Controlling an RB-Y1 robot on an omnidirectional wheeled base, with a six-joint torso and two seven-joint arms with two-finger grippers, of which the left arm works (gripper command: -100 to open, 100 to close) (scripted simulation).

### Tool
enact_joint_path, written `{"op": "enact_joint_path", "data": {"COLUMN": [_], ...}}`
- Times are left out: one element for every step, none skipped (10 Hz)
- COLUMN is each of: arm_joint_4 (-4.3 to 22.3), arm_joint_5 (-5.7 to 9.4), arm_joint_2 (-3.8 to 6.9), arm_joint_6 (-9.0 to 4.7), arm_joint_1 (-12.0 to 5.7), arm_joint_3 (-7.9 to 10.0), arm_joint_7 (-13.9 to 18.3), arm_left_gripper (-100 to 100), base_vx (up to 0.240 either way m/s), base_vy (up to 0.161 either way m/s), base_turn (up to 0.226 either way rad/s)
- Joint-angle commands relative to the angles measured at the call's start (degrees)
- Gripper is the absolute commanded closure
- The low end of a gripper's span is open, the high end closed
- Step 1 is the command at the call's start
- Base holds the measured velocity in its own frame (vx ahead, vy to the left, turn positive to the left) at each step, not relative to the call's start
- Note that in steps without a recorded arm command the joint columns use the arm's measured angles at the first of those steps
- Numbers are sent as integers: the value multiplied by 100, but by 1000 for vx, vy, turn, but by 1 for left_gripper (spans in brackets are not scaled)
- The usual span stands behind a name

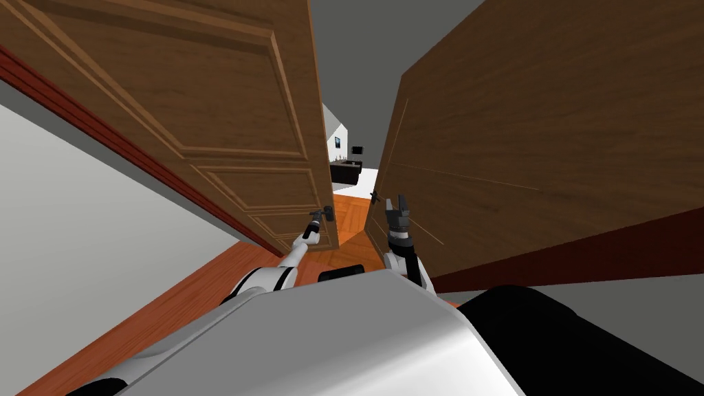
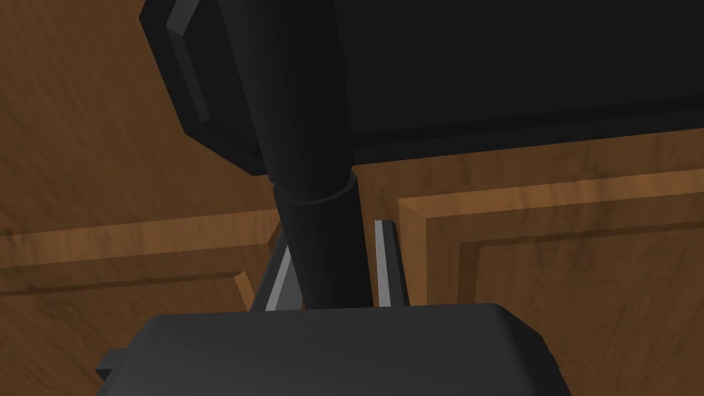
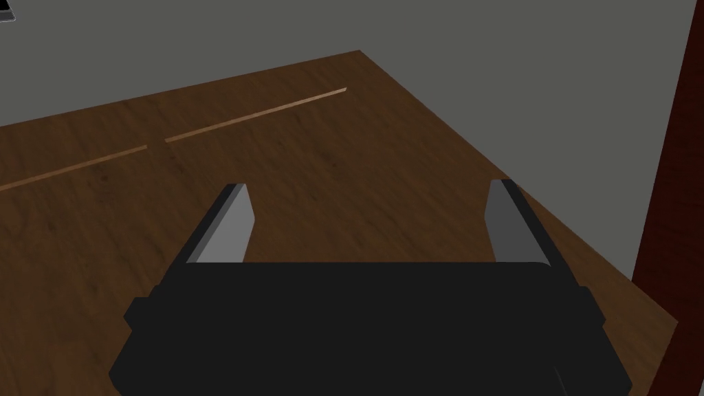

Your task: Push the door open

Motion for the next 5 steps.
{"op": "enact_joint_path", "data": {"arm_joint_4": [-270, -270, -258, -254, -246], "arm_joint_5": [21, 21, 51, 60, 79], "arm_joint_2": [75, 75, 75, 73, 68], "arm_joint_6": [79, 79, 81, 81, 82], "arm_joint_1": [90, 90, 83, 80, 76], "arm_joint_3": [107, 107, 225, 264, 341], "arm_joint_7": [-57, -57, -121, -142, -183], "arm_left_gripper": [100, 100, 100, 100, 100], "base_vx": [82, 48, 113, 143, 150], "base_vy": [-96, -34, -83, -110, -129], "base_turn": [60, 11, 51, 97, 100]}}
